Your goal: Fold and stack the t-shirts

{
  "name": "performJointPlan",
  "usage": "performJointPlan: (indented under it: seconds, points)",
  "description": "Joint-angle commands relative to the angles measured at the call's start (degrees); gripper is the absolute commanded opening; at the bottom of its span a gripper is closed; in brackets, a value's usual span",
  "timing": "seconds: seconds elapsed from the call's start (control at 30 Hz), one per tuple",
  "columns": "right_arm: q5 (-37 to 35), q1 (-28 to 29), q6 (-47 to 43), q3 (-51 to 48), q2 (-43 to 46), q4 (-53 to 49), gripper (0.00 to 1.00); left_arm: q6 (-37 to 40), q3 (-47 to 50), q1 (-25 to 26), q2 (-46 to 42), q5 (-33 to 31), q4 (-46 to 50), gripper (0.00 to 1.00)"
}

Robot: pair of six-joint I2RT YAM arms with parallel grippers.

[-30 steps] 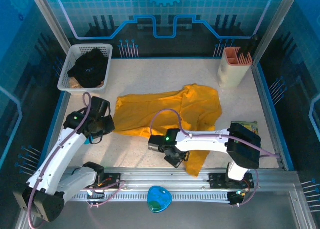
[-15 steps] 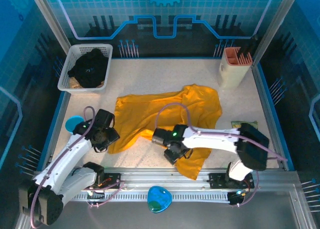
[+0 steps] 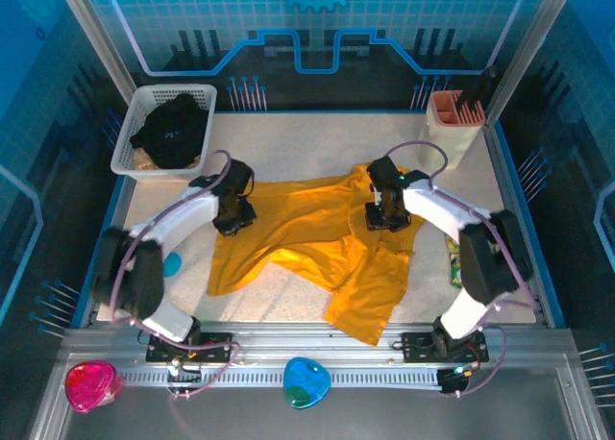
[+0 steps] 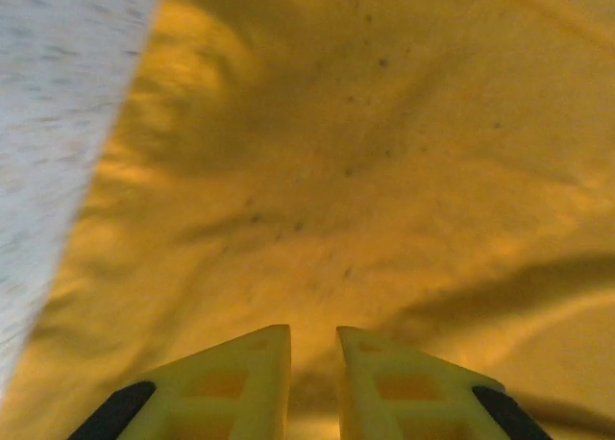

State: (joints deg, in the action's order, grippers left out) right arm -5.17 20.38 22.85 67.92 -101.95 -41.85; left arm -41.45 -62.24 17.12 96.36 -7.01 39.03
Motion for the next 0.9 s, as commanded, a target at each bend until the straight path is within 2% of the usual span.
performJointPlan:
  seconds: [0.0, 0.27, 0.47, 0.63, 0.73, 0.87]
  points:
    - [0.91, -3.74, -1.94, 4.62, -6.26, 0.23, 0.28, 2.74, -5.30, 0.28, 6.41, 1.82, -4.59, 0.19]
    - [-0.73, -11.11, -3.33, 14.23, -16.53, -4.07, 0.27, 7.41, -15.44, -0.40, 21.05, -1.41, -1.72, 0.17]
    - [-1.77, -14.86, -7.38, 28.19, -25.88, -9.86, 0.27, 10.39, -23.38, -2.56, 28.19, -1.61, 0.87, 0.16]
    - [-4.48, -15.63, -10.25, 38.82, -33.12, -15.25, 0.27, 11.14, -28.86, -3.15, 31.27, -2.11, 3.85, 0.15]
    - [-5.91, -15.64, -10.90, 37.80, -32.23, -15.39, 0.27, 10.26, -27.40, -3.15, 30.24, -2.23, 3.44, 0.15]
    - [-6.00, -15.64, -10.38, 28.20, -26.15, -11.49, 0.29, 8.79, -20.74, -2.97, 27.09, -1.12, 0.32, 0.14]
